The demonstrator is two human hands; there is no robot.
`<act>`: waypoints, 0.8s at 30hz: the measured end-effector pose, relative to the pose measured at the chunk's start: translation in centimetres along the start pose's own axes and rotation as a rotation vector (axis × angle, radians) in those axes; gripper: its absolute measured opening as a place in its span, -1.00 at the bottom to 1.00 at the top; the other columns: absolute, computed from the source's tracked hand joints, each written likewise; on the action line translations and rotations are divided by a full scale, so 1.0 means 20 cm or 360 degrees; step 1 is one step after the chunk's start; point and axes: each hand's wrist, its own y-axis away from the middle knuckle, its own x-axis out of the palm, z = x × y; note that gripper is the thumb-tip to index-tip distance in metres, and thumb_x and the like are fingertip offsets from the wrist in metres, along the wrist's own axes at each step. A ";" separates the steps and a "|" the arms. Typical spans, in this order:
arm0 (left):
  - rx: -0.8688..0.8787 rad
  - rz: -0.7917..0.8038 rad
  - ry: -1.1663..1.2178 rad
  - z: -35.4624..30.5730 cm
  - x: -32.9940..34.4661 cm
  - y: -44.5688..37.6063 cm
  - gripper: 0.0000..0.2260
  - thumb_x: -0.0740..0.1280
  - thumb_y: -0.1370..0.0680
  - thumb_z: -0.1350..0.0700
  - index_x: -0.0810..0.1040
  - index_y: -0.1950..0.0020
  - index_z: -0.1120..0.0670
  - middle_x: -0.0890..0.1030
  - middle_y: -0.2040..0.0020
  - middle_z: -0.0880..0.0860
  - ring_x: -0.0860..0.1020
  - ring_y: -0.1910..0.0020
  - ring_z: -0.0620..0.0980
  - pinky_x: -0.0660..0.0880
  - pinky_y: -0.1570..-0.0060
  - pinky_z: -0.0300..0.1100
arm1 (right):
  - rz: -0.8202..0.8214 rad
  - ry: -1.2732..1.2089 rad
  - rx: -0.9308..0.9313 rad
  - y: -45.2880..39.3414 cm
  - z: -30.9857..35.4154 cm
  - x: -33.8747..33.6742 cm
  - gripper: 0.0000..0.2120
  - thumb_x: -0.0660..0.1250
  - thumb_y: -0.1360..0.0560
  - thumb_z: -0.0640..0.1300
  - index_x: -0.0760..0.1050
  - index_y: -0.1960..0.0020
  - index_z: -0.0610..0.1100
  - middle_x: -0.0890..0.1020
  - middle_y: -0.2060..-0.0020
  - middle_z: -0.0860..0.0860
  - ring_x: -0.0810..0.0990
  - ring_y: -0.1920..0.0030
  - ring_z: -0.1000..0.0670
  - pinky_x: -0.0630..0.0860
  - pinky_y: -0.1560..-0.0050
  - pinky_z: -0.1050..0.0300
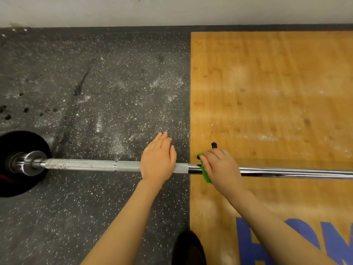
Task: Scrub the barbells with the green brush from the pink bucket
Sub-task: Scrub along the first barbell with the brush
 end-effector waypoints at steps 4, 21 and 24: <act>0.0025 0.0106 -0.0022 0.00 -0.01 -0.14 -0.63 0.08 -0.63 0.04 0.52 -0.29 0.16 0.47 -0.38 0.10 0.34 -0.43 0.03 0.28 -0.37 -0.06 | -0.0109 -0.0116 0.0117 -0.10 -0.05 -0.04 -0.48 0.01 -0.65 0.07 0.62 -0.06 -0.26 0.65 0.08 -0.10 0.47 0.00 -0.03 0.33 -0.05 0.19; 0.0150 -0.0075 -0.0012 -0.05 0.01 -0.49 -0.60 0.03 -0.65 0.04 0.51 -0.29 0.21 0.50 -0.34 0.16 0.39 -0.39 0.12 0.25 -0.41 0.01 | -0.0316 -0.0164 0.0212 -0.44 -0.23 -0.16 -0.60 0.13 -0.61 0.00 0.59 -0.15 -0.26 0.60 -0.03 -0.10 0.43 -0.07 -0.04 0.26 -0.15 0.31; 0.0165 -0.0045 -0.0065 -0.05 0.07 -0.54 -0.51 -0.07 -0.63 -0.04 0.51 -0.29 0.18 0.50 -0.34 0.14 0.38 -0.40 0.10 0.23 -0.41 0.00 | -0.0309 -0.0125 0.0171 -0.45 -0.24 -0.10 -0.62 0.15 -0.59 -0.02 0.59 -0.15 -0.27 0.60 -0.02 -0.12 0.43 -0.07 -0.03 0.34 -0.14 0.20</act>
